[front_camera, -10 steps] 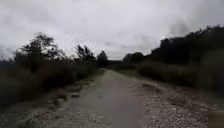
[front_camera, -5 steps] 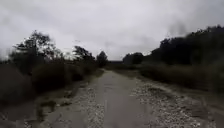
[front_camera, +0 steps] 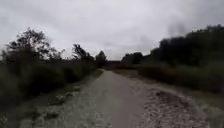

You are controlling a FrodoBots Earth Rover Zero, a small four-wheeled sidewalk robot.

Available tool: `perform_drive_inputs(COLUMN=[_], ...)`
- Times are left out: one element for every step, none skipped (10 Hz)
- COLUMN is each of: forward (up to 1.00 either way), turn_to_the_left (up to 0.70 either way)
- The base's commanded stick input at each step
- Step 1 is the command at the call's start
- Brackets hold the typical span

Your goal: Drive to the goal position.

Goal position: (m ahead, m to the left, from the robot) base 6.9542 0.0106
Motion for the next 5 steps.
perform_drive_inputs(forward=[0.7,0.7,0.7,0.7,0.7], turn_to_the_left=[0.0,0.0,0.0,0.0,0.0])
